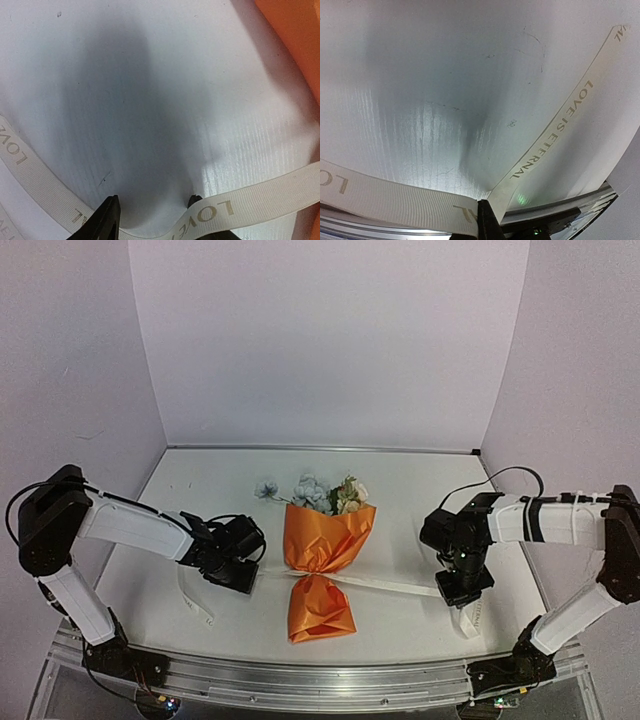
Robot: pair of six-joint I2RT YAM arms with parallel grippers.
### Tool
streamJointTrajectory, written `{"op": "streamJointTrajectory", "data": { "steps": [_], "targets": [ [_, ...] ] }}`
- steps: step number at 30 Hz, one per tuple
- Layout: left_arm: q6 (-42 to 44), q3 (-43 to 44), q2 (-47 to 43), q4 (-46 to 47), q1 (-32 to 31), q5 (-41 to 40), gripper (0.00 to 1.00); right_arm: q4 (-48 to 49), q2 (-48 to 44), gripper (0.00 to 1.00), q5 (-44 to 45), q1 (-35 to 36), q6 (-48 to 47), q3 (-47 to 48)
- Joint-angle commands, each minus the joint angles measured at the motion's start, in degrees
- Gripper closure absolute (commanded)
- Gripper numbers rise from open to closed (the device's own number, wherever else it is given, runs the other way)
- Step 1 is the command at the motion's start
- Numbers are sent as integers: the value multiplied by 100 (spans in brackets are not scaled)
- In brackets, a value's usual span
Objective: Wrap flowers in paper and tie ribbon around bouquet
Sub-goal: Tie the ribbon around the folded bouquet.
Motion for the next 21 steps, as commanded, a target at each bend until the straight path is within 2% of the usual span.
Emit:
{"op": "streamJointTrajectory", "data": {
  "steps": [1,5,11,14,18,21],
  "targets": [
    [-562,158,341,-919,35,-678,47,-147,-22,100,77,-102,-55,114],
    [-625,106,295,-871,39,-715,51,-147,-69,100,35,-137,-76,95],
    [-278,45,5,-584,8,-594,78,-136,-95,100,-12,-141,-107,133],
    [248,-73,-607,-100,-81,-210,89,-137,-84,100,-18,-140,-139,196],
    [1136,114,-1334,529,-244,469,91,-136,-15,100,-235,-138,-182,332],
    [1655,384,-1359,871,-325,1009,90,-133,56,100,-340,-139,-191,454]
  ]
}}
